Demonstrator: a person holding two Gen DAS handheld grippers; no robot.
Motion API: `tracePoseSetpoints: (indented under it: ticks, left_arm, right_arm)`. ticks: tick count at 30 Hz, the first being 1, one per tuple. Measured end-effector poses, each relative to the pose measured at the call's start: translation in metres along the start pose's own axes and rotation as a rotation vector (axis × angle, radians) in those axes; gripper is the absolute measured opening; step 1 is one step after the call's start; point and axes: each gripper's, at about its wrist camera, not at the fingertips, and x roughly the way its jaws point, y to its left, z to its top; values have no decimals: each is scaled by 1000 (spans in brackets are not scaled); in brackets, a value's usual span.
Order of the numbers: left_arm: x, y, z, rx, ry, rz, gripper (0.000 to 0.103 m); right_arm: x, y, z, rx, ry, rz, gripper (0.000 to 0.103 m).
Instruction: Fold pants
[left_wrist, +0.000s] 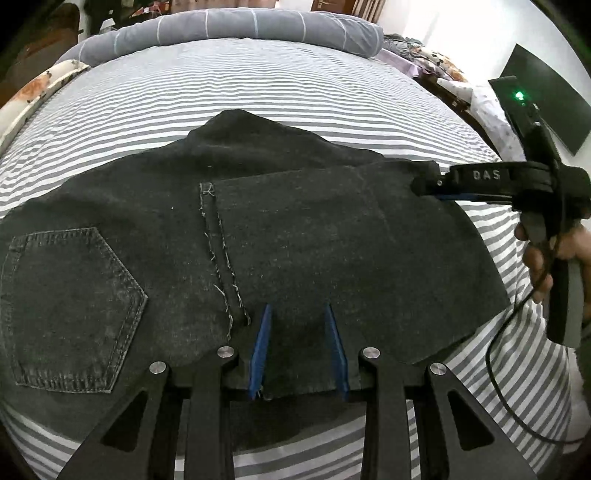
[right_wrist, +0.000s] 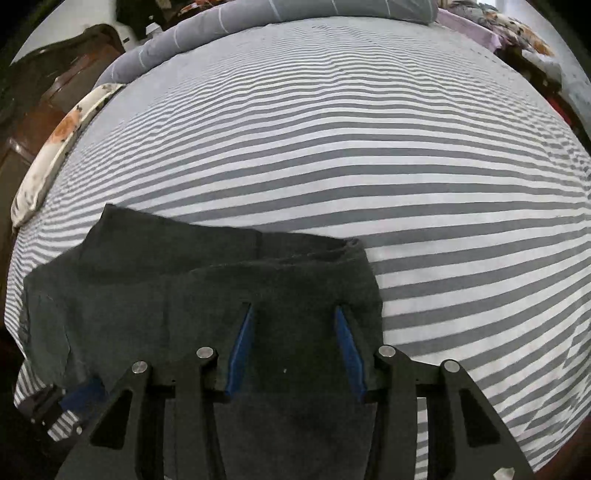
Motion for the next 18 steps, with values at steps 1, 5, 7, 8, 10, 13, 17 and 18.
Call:
tracePoseSetpoints:
  ticks: [1, 5, 7, 8, 10, 13, 17, 18]
  left_arm:
    - [-1, 0, 0, -4, 1, -1, 32]
    - [-5, 4, 1, -36, 5, -13, 32]
    - [-9, 9, 1, -54, 6, -7, 32]
    - [-12, 12, 0, -62, 3, -1, 32]
    - [-18, 19, -3, -80, -4, 21, 33]
    - [-29, 38, -9, -144, -15, 29, 33]
    - [-50, 66, -17, -229, -53, 70, 34]
    - [-54, 71, -19, -247, -61, 73, 34]
  right_arm:
    - [-1, 0, -4, -2, 4, 4, 42]
    - [-16, 3, -32, -40, 20, 0, 42]
    - [-22, 4, -48, -56, 20, -8, 43]
    - [-24, 6, -57, -61, 22, -13, 43]
    - [-28, 10, -74, -60, 27, -16, 45]
    - [-26, 11, -94, -52, 41, -26, 46]
    - [-23, 15, -110, -58, 42, -45, 48]
    - [-22, 16, -112, -66, 38, -51, 48]
